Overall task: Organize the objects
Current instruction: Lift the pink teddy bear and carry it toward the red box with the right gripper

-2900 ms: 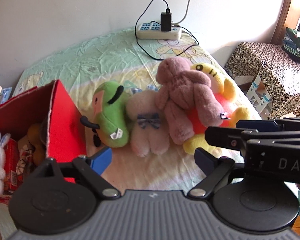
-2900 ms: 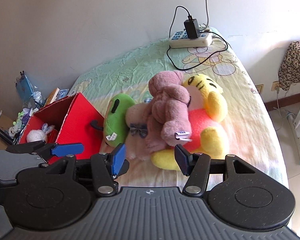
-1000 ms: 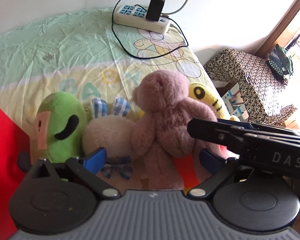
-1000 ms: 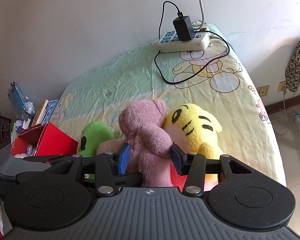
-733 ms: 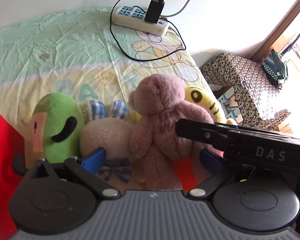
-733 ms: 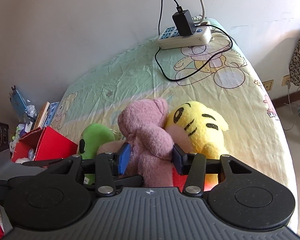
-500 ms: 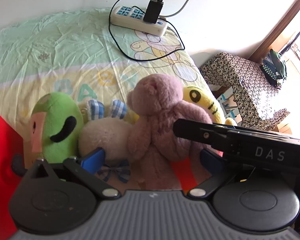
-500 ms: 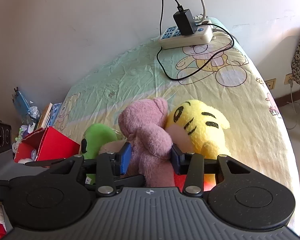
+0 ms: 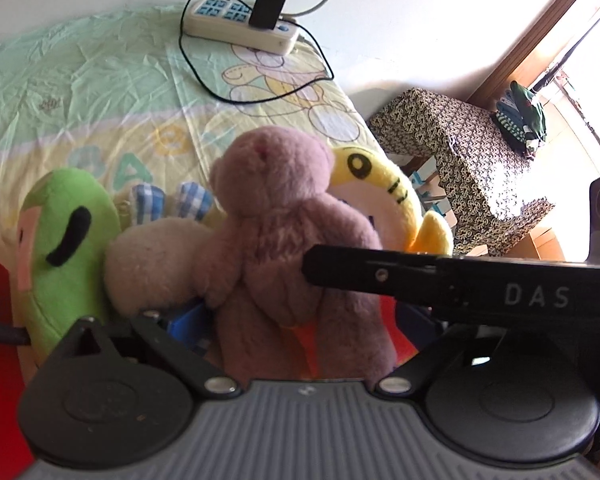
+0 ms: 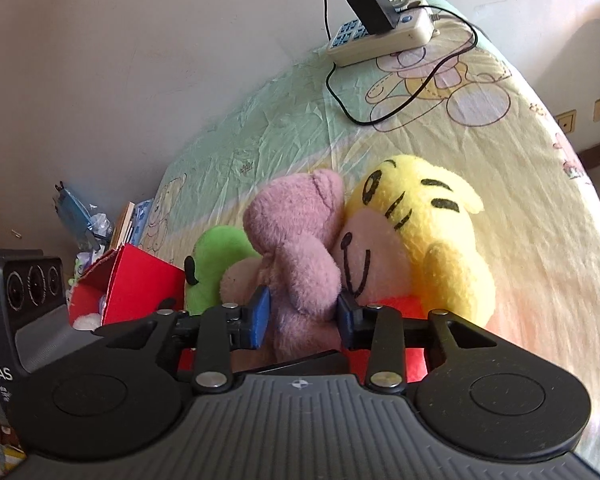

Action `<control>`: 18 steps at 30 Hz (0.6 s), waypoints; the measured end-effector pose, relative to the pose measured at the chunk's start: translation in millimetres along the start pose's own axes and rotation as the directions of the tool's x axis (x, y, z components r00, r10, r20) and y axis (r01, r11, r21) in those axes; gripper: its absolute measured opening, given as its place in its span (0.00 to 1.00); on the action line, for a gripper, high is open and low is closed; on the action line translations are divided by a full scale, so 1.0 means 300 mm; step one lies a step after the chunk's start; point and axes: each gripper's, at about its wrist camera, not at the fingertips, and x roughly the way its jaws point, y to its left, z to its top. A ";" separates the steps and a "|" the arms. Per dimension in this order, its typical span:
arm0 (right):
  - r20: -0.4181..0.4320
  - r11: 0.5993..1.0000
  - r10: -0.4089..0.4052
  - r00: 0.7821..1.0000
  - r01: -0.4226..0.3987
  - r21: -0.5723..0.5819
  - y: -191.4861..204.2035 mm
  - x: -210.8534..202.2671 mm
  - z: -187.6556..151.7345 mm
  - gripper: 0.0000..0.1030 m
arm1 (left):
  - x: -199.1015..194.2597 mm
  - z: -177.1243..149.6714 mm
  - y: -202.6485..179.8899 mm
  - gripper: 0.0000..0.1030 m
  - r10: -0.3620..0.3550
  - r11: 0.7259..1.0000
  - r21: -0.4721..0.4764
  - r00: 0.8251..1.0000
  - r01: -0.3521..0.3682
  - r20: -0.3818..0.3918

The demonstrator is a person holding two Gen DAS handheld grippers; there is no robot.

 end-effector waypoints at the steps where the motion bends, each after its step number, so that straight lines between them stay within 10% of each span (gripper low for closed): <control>1: -0.008 1.000 0.008 1.000 -0.008 0.012 -0.003 0.012 -0.002 0.40 | 0.010 0.001 0.002 0.88 0.001 1.000 -0.003 1.000 -0.001 -0.006; 18: -0.015 0.997 0.045 0.999 -0.046 -0.065 0.054 -0.033 -0.024 0.31 | -0.012 -0.027 -0.012 0.72 0.039 0.999 0.022 0.999 -0.039 0.011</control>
